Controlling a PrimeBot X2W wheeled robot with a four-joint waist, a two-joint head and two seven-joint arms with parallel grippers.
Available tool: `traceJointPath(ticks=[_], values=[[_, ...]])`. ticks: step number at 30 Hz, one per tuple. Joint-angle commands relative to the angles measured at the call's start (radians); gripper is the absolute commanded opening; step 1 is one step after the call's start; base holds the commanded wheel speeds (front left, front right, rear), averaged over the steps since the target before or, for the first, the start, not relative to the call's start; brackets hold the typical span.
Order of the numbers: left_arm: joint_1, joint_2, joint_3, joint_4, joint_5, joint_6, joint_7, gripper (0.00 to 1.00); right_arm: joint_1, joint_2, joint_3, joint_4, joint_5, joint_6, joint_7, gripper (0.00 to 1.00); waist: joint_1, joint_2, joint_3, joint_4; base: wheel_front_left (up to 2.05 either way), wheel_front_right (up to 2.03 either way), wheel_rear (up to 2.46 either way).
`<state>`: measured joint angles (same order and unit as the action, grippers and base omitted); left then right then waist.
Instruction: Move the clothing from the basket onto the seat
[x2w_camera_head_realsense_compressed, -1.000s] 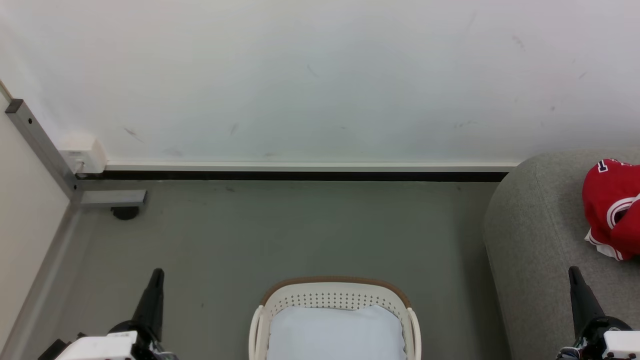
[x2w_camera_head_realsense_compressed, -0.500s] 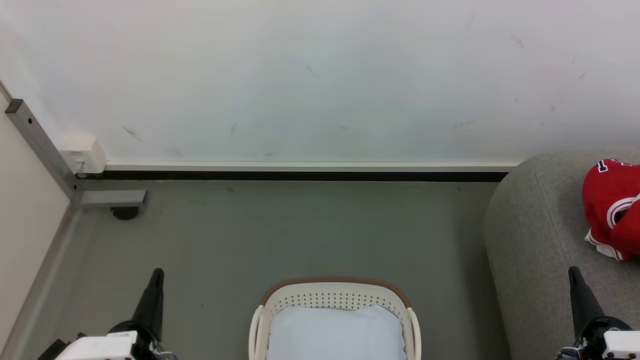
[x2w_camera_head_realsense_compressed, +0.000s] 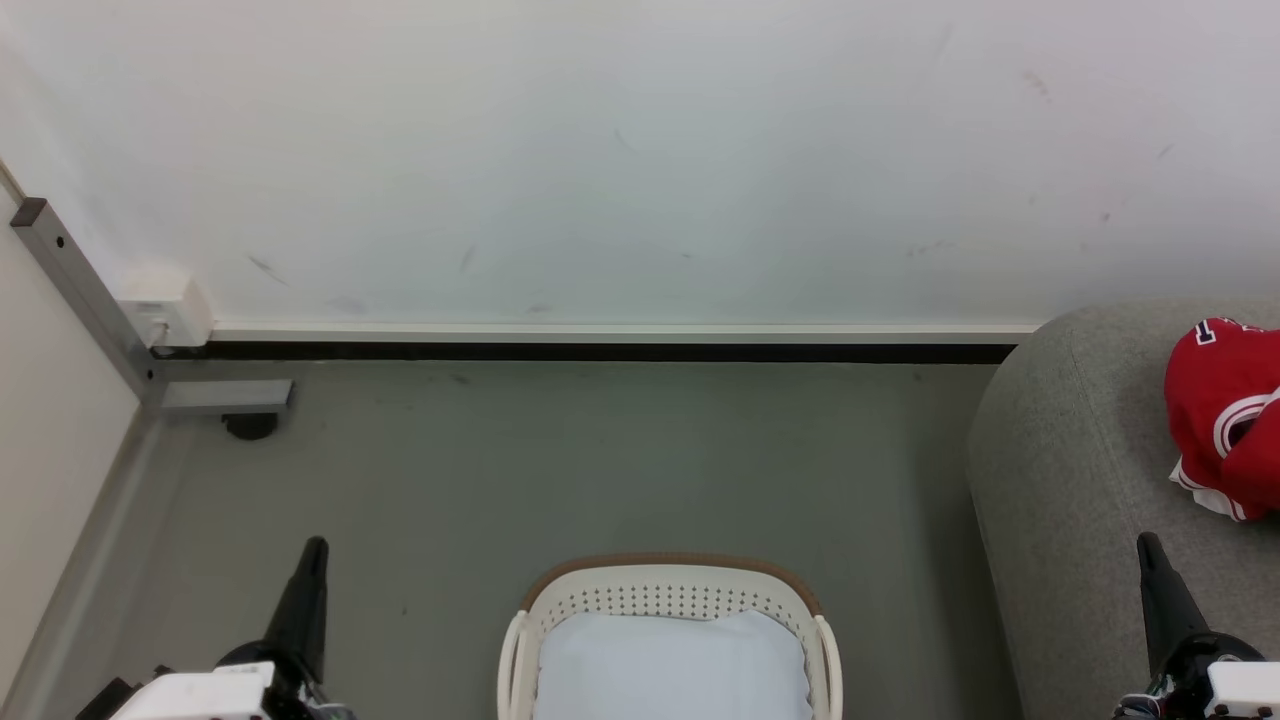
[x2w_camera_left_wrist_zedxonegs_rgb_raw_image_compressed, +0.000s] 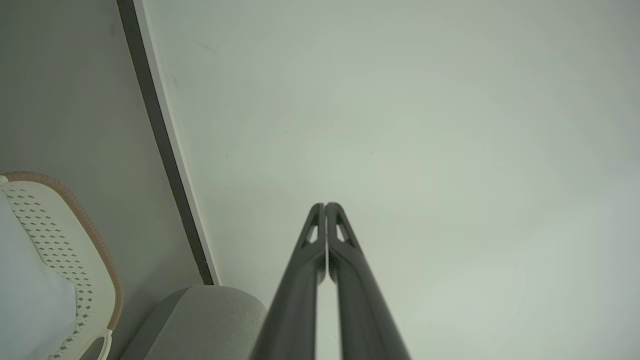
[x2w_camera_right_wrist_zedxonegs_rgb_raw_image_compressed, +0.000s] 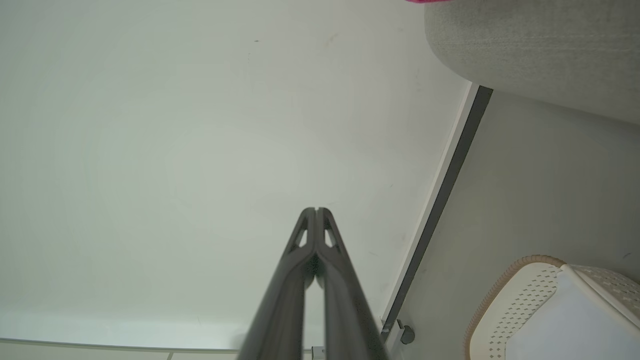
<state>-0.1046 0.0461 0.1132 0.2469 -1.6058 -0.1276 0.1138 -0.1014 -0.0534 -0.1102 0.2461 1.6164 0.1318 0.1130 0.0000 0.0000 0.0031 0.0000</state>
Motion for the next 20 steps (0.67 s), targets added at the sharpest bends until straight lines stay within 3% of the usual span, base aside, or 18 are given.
traceJointPath(ticks=[1,20], values=[[-0.008,0.008,0.003,-0.003,-0.013,-0.006,0.004,0.0,-0.012,0.001,-0.005,-0.004,-0.001,-0.002,0.0,0.0,0.0,0.0,0.0,0.0,0.0,0.0,0.0],[-0.008,0.008,0.003,-0.003,-0.013,-0.006,0.004,0.0,-0.012,0.002,-0.005,-0.004,-0.003,-0.002,0.002,0.0,0.0,0.0,0.0,0.0,0.0,0.0,0.0]])
